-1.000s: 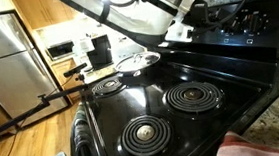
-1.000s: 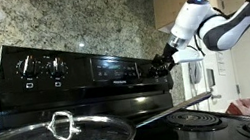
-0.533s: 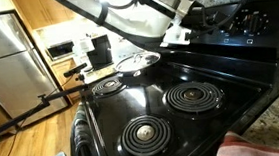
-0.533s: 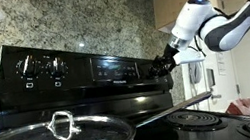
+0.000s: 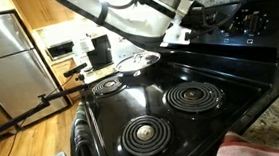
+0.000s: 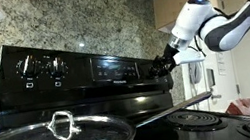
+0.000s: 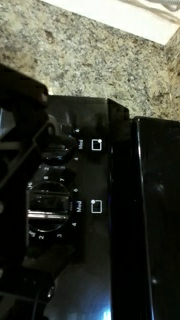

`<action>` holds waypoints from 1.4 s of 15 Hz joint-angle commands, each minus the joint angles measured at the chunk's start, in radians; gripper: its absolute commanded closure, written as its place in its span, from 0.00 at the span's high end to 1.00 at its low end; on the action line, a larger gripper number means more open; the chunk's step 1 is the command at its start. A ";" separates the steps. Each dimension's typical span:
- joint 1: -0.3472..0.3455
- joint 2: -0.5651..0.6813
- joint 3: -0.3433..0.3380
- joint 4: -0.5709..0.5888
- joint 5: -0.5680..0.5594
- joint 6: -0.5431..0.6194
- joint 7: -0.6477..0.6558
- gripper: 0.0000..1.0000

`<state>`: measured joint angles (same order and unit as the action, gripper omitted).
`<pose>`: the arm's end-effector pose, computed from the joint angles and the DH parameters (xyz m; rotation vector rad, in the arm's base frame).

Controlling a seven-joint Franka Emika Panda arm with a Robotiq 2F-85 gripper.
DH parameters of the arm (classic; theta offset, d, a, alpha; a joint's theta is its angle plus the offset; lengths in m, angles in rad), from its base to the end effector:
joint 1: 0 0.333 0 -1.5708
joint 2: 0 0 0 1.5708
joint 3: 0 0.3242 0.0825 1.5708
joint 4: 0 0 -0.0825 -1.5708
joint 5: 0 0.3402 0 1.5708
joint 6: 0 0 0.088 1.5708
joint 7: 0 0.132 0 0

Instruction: Tilt the second knob to the right

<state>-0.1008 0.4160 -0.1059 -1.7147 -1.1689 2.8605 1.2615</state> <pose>0.6727 -0.0859 0.4204 2.5012 -0.5200 1.2212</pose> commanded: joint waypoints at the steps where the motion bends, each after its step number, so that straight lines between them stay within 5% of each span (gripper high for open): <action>1: 0.000 0.000 0.000 0.000 0.000 0.000 0.000 1.00; 21: -0.008 -0.020 0.010 -0.001 -0.048 0.124 -0.117 1.00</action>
<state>-0.1091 0.3961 -0.0955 -1.7156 -1.2172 2.9846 1.1446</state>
